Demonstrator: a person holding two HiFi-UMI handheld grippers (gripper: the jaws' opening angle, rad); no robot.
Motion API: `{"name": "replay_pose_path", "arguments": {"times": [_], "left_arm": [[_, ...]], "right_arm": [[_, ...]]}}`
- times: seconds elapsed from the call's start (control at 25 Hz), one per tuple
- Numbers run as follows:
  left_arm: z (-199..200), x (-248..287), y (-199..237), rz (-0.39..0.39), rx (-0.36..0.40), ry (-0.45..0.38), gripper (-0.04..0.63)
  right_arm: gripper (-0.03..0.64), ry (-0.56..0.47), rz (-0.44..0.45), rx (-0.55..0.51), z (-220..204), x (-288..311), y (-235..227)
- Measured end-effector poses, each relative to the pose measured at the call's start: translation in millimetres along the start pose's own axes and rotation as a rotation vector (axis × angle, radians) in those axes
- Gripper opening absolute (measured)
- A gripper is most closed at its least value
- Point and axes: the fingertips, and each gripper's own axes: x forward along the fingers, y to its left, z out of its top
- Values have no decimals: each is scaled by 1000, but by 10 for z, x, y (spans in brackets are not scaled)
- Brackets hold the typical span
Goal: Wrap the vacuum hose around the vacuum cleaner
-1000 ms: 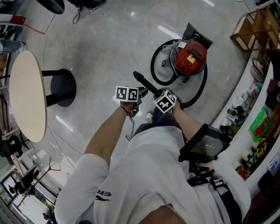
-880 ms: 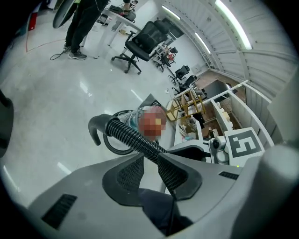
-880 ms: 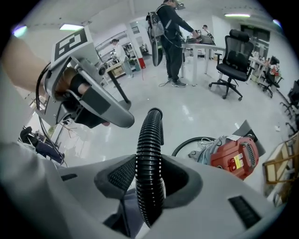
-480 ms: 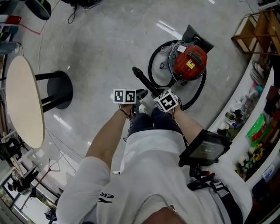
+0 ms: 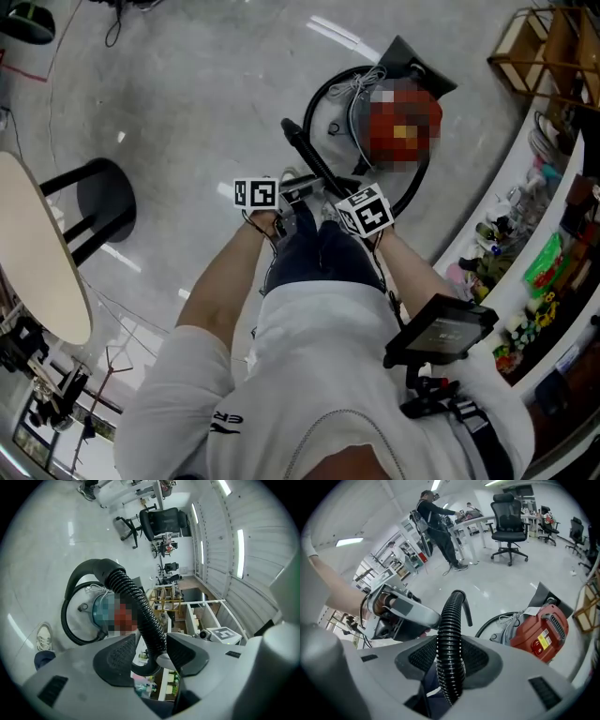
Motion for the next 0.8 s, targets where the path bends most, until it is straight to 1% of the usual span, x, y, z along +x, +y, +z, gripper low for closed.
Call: {"name": "replay_pose_path", "arguments": {"times": [0.16,0.4,0.56,0.8], "left_arm": [[282,49,-21,8,29,17,181],[608,0,13,34,50,55,181],[773,-50,65,70,102,122,181],[1072,-5,103,115,233,273,181]], "right_arm": [[163,-24,-3,18,227,44,-1],[163,-57,-19,71,524,158,-56],[163,-82,-27,116,676,270,-60],[163,-155,-49,207,932,419,-178]]}}
